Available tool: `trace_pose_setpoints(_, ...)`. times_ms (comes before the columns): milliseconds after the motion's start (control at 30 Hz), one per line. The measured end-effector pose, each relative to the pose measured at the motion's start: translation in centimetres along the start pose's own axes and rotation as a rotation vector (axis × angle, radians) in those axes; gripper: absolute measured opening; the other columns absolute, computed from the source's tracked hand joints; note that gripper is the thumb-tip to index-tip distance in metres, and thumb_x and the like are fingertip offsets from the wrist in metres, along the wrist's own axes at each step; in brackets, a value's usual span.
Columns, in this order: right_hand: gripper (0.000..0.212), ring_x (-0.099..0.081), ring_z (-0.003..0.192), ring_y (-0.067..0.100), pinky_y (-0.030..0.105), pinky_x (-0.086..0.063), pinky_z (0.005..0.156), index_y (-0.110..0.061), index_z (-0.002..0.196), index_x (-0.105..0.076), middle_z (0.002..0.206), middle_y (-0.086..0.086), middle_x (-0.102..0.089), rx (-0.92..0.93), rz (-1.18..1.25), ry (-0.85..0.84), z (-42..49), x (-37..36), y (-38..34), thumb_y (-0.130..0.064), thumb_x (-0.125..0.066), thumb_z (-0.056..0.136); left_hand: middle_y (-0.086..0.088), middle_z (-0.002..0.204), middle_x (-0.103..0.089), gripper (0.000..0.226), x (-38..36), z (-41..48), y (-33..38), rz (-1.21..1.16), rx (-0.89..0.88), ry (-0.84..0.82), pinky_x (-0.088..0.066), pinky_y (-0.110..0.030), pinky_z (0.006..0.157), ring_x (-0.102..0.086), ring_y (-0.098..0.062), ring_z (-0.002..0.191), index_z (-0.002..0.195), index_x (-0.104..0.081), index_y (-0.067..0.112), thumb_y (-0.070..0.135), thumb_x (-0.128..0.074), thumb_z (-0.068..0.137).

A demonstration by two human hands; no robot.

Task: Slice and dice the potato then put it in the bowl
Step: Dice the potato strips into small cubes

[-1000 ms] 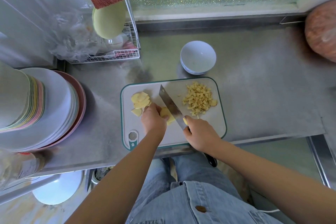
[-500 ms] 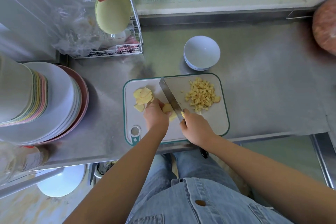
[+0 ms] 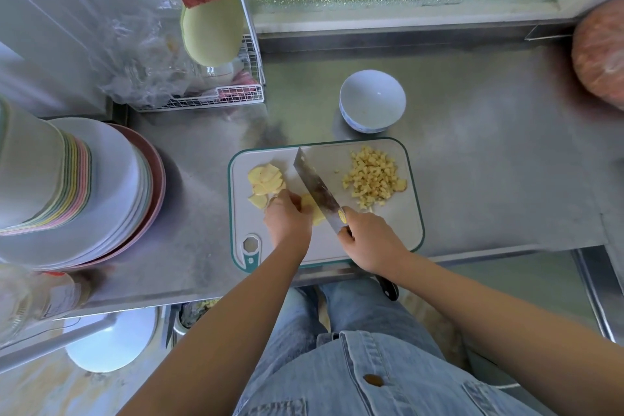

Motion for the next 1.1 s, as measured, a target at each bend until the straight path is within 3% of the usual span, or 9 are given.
trace_pose_setpoints(100, 0.011, -0.031, 0.051, 0.013, 0.028, -0.021, 0.046, -0.013, 0.084, -0.032, 0.058, 0.0, -0.034, -0.017, -0.018, -0.036, 0.1, -0.2, -0.2, -0.013, -0.04, 0.092, 0.0, 0.082, -0.066, 0.009, -0.1, 0.1, 0.0, 0.006, 0.003, -0.002, -0.043, -0.026, 0.065, -0.06, -0.019, 0.077, 0.083, -0.059, 0.019, 0.012, -0.064, 0.08)
trace_pose_setpoints(333, 0.006, -0.043, 0.063, 0.025, 0.031, -0.029, 0.053, -0.01, 0.087, -0.038, 0.061, -0.001, -0.038, -0.045, -0.03, -0.055, 1.0, -1.1, -0.3, -0.013, -0.039, 0.092, -0.002, 0.075, -0.068, 0.009, -0.1, 0.4, 0.0, -0.028, 0.028, -0.035, -0.05, -0.028, 0.065, -0.064, -0.021, 0.073, 0.078, -0.061, 0.018, 0.01, -0.064, 0.08)
trace_pose_setpoints(500, 0.021, -0.047, 0.067, 0.025, 0.031, -0.034, 0.059, -0.006, 0.11, -0.048, 0.062, -0.004, -0.038, -0.083, -0.024, -0.012, 1.2, -2.0, -0.3, -0.015, -0.039, 0.093, -0.002, 0.075, -0.068, 0.007, 0.0, 0.4, 0.0, -0.036, 0.027, -0.034, -0.055, -0.032, 0.07, -0.065, -0.021, 0.074, 0.08, -0.063, 0.016, 0.01, -0.066, 0.08)
trace_pose_setpoints(667, 0.006, -0.048, 0.066, 0.025, 0.031, -0.033, 0.058, -0.009, 0.094, -0.043, 0.062, -0.002, -0.04, -0.11, 0.043, 0.019, 1.3, -1.9, -0.3, -0.015, -0.039, 0.093, -0.002, 0.083, -0.067, 0.009, 0.3, 0.2, 0.4, 0.016, -0.016, -0.035, -0.055, -0.033, 0.075, -0.062, -0.021, 0.078, 0.082, -0.061, 0.016, 0.011, -0.069, 0.082)
trace_pose_setpoints(867, 0.005, -0.038, 0.052, 0.02, 0.031, -0.025, 0.047, -0.009, 0.093, -0.042, 0.055, 0.0, -0.037, -0.035, 0.047, 0.056, 0.7, -0.4, -0.5, -0.014, -0.041, 0.092, 0.004, 0.081, -0.063, 0.009, 0.9, -0.3, 0.1, 0.0, -0.014, -0.004, -0.048, -0.027, 0.071, -0.058, -0.017, 0.077, 0.09, -0.057, 0.021, 0.019, -0.064, 0.086)
trace_pose_setpoints(1100, 0.01, -0.029, 0.049, 0.013, 0.027, -0.02, 0.045, -0.012, 0.084, -0.033, 0.056, -0.001, -0.033, -0.012, -0.023, 0.003, 0.0, 0.1, -1.1, -0.012, -0.04, 0.091, 0.002, 0.073, -0.069, 0.004, 0.9, 0.1, -0.5, 0.025, 0.019, 0.001, -0.053, -0.029, 0.067, -0.063, -0.019, 0.072, 0.08, -0.065, 0.019, 0.021, -0.063, 0.083)
Point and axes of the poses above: each hand's wrist, its own z-axis towards the middle knuckle, its own x-axis out of the back of the hand, y = z × x, the point moved 5 cm from there along z, towards the middle knuckle
